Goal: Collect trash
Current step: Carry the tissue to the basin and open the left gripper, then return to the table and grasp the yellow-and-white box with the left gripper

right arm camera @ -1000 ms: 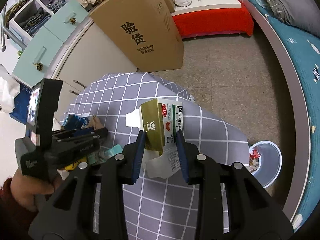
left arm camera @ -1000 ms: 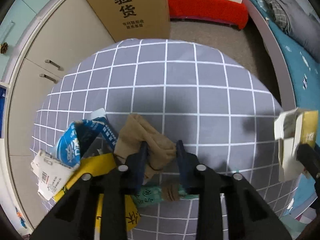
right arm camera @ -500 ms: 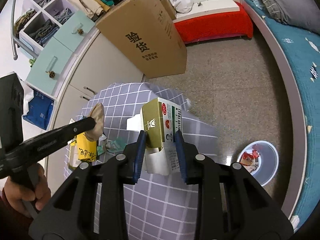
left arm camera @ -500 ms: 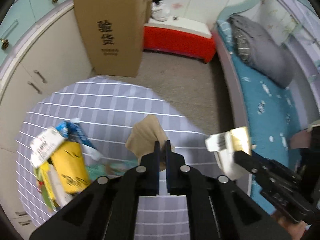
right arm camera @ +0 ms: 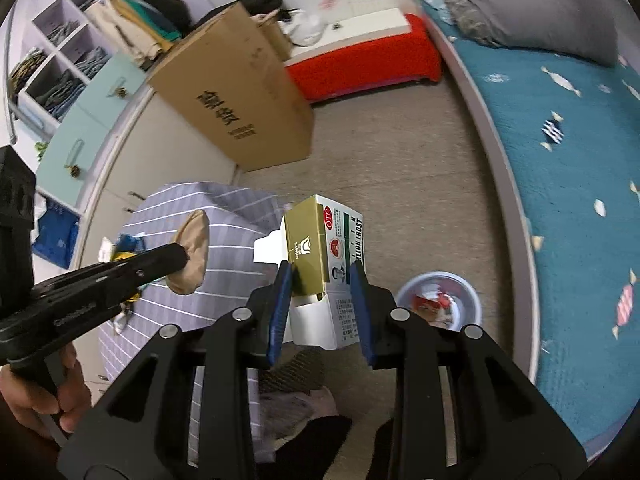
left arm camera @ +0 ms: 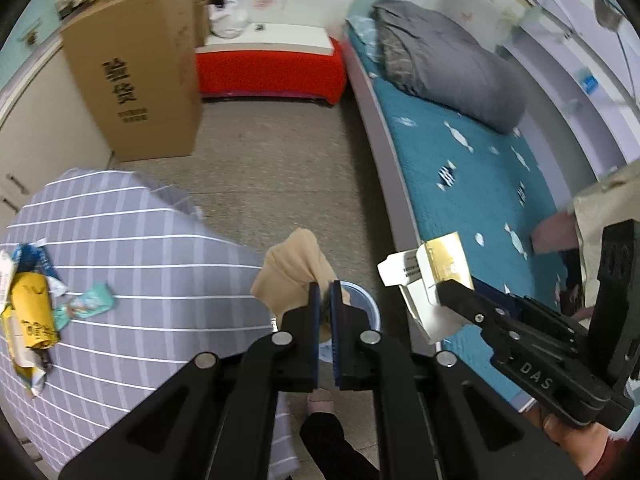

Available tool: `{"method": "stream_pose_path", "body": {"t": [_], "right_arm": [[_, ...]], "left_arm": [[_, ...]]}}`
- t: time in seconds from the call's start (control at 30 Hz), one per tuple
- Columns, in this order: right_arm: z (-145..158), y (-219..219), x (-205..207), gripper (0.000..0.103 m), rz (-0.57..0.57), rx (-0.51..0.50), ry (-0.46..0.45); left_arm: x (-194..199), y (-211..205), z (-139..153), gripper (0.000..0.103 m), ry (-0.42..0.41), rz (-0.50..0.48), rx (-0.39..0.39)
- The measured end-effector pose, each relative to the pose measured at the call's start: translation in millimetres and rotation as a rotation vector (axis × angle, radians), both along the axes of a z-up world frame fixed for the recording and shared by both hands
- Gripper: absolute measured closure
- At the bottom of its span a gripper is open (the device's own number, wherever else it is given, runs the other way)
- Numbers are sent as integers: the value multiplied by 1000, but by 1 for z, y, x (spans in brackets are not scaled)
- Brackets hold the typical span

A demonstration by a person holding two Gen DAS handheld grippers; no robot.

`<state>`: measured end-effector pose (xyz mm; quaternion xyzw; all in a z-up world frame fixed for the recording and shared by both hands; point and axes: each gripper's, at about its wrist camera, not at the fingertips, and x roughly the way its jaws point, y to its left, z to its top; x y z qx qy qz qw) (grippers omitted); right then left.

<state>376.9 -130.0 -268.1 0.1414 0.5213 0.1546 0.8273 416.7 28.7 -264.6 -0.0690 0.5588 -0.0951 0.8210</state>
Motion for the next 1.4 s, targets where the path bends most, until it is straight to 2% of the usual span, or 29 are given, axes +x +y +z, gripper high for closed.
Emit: {"method": "stream_pose_path", "body": {"t": [0.1,0.13,0.17,0.27,0.4,0.67,1.03,1.1,1.13,1.17,1.23,1.4], "right_arm": [[-9,-24,-1,68,-32,-1,25],[-10,-27,-1,62,-41,-2,30],[-14,-33,-1,51,-48,-2,38],[-25,-50,-2,46,-61,-17,65],[-27,-68,-6,45,-82,-12,80],[-13,-100,-16,44,-127,-30,39],[4,-135,-30,40,-213,-42,-14],[8,-142,-32,39,-234,-40,-27],[10,-145,-34,39,-246,-40,-32],[11,-147,-35,39,-253,-40,-35],[12,-150,-36,39,-263,-40,-36],[11,-148,-38,38,-272,-35,-27]], "left_arm": [[1,-22,-4,99,10,-29,-6],[0,-30,-6,99,15,-36,-6],[1,-35,-8,99,21,-41,-7],[0,-52,-15,99,42,-53,-10],[-2,-73,-22,99,68,-75,-5],[-2,-105,-35,99,103,-124,-9],[-5,-147,-32,97,107,-215,-20],[-6,-151,-31,92,108,-227,-32],[-6,-153,-31,78,111,-232,-41],[-6,-154,-31,60,113,-232,-43],[-8,-154,-29,48,101,-219,-32],[-12,-143,-27,44,100,-194,-28]]}}
